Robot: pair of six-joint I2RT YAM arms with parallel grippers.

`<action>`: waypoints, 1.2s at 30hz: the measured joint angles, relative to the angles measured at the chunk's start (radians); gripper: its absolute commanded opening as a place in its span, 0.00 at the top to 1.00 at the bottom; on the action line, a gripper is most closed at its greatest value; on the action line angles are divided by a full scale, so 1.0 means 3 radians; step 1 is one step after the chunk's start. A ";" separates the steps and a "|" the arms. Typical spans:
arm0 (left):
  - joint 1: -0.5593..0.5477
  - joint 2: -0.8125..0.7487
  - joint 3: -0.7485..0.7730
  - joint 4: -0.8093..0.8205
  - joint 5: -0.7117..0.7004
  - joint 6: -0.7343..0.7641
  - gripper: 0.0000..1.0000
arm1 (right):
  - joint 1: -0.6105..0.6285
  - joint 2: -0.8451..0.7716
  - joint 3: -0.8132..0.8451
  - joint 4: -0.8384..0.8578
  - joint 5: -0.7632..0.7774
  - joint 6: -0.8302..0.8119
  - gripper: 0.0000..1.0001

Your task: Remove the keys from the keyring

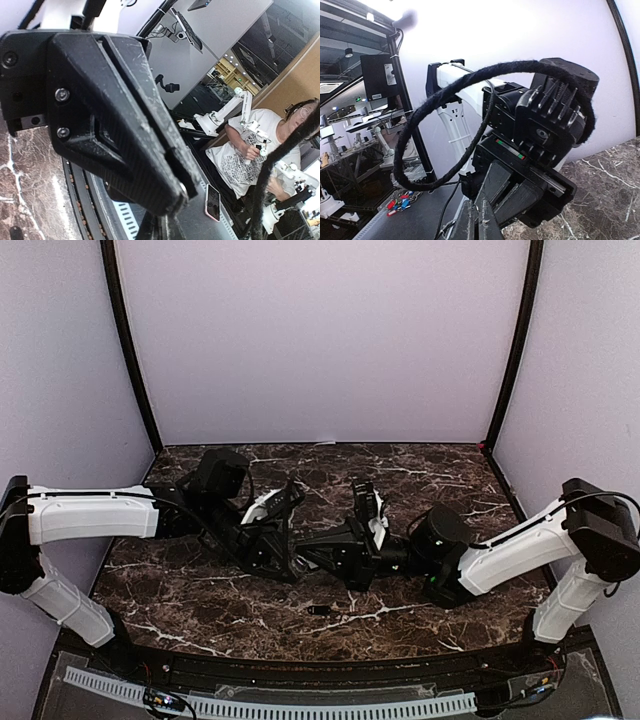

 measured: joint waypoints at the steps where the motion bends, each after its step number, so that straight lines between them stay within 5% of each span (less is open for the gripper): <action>1: 0.0009 -0.0015 -0.0020 0.0048 -0.0027 -0.0029 1.00 | 0.0006 0.0000 -0.0024 0.0025 0.0062 -0.0013 0.96; 6: 0.0037 -0.0039 -0.0074 0.0131 -0.0276 -0.0111 1.00 | 0.0066 -0.0192 -0.0381 0.0107 0.0415 -0.0061 0.79; 18: 0.0120 -0.0039 -0.0074 0.0118 -0.0506 -0.0111 1.00 | 0.0046 -0.1207 -0.0779 -0.0683 0.0771 -0.0351 0.64; 28: 0.0118 0.0202 0.0191 -0.0409 -0.1401 -0.0001 1.00 | -0.0017 -0.1607 0.0097 -0.3234 0.1376 -0.0959 0.55; 36: 0.0120 0.0366 0.0230 -0.0671 -0.1918 -0.0005 1.00 | 0.0051 -0.1069 0.0865 -0.4630 0.1858 -0.1209 0.56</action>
